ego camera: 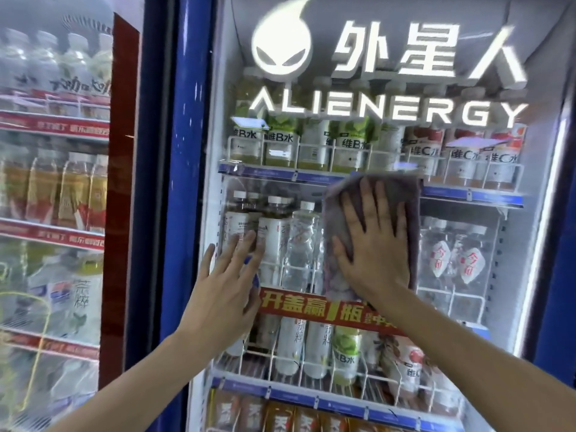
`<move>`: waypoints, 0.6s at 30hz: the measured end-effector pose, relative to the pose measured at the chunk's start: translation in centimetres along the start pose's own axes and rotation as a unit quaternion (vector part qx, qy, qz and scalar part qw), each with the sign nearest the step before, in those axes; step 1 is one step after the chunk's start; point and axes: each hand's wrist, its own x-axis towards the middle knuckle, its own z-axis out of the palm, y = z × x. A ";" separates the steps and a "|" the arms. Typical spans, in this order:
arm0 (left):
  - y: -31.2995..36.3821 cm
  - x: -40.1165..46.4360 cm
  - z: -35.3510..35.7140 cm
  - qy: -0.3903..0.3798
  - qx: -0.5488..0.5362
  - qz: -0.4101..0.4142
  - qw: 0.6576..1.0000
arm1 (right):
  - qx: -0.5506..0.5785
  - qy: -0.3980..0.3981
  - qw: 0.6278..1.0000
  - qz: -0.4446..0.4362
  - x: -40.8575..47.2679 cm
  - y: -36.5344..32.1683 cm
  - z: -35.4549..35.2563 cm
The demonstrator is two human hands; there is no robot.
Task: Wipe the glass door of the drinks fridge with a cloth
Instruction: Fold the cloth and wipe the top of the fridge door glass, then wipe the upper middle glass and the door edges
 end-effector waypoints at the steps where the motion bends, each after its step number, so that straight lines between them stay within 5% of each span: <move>1: -0.1 0.0 0.1 -0.002 -0.001 0.002 1.000 | 0.001 -0.010 0.999 -0.030 -1.7 -1.0 0.7; 8: -1.1 0.2 -1.0 -0.004 -0.006 0.028 1.000 | -0.029 -0.027 0.993 -0.108 -2.4 -1.3 0.9; 18: -6.2 -1.4 -1.1 0.039 0.040 0.039 0.998 | 0.010 0.025 0.999 0.029 6.4 -4.3 -0.5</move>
